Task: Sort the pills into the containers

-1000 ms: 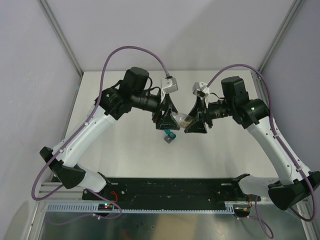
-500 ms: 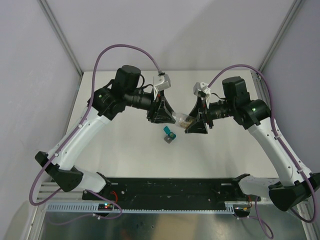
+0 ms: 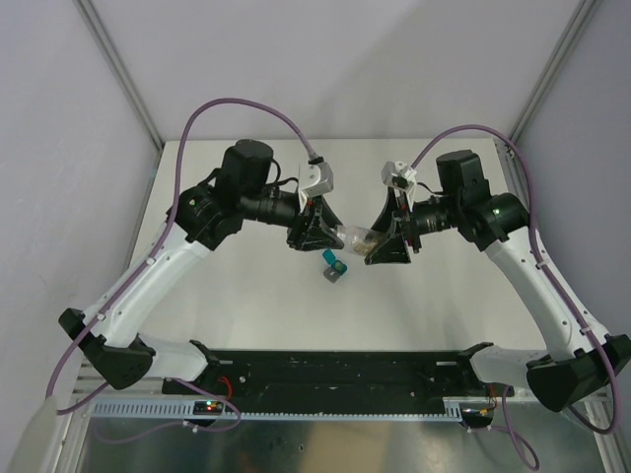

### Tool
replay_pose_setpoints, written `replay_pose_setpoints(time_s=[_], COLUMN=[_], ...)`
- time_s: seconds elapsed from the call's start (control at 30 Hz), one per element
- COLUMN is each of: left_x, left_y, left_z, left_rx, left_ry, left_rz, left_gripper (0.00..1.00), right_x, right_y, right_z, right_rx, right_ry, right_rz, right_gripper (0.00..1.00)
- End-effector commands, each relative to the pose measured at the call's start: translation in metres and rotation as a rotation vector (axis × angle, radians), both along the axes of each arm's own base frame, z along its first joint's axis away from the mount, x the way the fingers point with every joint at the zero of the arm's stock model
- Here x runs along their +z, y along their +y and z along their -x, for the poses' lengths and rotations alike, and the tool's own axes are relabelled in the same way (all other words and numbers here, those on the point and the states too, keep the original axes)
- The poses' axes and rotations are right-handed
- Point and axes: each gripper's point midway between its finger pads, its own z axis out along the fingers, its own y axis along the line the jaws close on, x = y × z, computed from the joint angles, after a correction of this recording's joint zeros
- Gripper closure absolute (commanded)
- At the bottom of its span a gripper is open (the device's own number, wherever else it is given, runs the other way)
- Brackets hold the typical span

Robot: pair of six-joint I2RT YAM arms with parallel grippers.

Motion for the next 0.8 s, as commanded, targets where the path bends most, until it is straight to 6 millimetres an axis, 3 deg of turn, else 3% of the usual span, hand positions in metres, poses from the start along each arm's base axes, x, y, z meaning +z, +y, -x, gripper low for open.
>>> replay_pose_setpoints(time_s=[0.0, 0.67, 0.77], left_x=[0.000, 0.008, 0.007], left_y=[0.004, -0.009, -0.009], left_z=[0.020, 0.011, 0.012], left_rx=[-0.068, -0.038, -0.041], left_ry=[-0.041, 0.145, 0.142], left_rz=[-0.002, 0.001, 0.001], left_gripper=[1.00, 1.00, 0.91], right_x=[0.010, 0.006, 0.005], right_y=[0.000, -0.003, -0.003], right_z=[-0.007, -0.004, -0.004], right_rx=[0.001, -0.036, -0.035], right_ry=[-0.011, -0.099, -0.098], right_rz=[-0.043, 0.002, 0.002], right_gripper=[1.00, 1.00, 1.00])
